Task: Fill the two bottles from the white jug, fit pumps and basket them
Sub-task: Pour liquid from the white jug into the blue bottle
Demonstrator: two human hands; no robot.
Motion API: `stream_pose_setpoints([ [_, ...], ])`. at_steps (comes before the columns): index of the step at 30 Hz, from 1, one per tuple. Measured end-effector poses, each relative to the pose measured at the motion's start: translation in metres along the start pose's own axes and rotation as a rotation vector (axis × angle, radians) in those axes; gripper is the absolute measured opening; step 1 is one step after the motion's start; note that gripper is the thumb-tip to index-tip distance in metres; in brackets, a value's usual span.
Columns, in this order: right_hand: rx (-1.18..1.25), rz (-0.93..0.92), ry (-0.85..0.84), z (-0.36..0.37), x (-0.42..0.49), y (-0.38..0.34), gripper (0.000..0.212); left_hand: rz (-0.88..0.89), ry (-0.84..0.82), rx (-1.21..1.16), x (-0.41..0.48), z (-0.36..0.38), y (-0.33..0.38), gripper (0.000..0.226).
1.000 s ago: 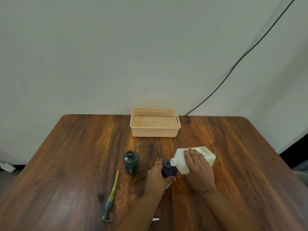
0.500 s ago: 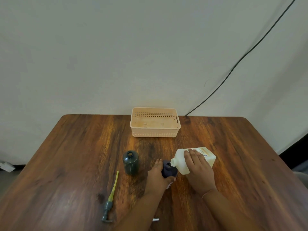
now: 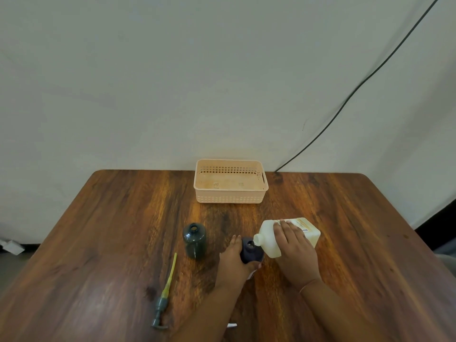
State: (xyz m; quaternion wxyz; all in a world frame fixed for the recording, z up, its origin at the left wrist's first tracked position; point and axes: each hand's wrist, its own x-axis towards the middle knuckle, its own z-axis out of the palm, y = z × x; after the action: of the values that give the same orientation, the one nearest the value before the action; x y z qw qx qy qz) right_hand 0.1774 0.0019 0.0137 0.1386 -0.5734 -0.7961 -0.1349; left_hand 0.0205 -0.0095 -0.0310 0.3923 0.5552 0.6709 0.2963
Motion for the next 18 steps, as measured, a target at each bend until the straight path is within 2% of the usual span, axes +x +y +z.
stream_pose_setpoints([
  [7,0.001,0.042,-0.019,0.003,-0.001,-0.001,0.081,-0.005,0.012,-0.001,-0.002,-0.001,0.002,0.091],
  [11,0.083,0.080,-0.033,0.004,-0.002,-0.001,0.086,-0.015,0.016,0.012,-0.003,-0.002,0.006,0.091],
  [18,0.352,0.333,-0.024,0.010,-0.012,-0.011,0.080,-0.011,0.018,-0.005,-0.007,-0.005,0.008,0.090],
])
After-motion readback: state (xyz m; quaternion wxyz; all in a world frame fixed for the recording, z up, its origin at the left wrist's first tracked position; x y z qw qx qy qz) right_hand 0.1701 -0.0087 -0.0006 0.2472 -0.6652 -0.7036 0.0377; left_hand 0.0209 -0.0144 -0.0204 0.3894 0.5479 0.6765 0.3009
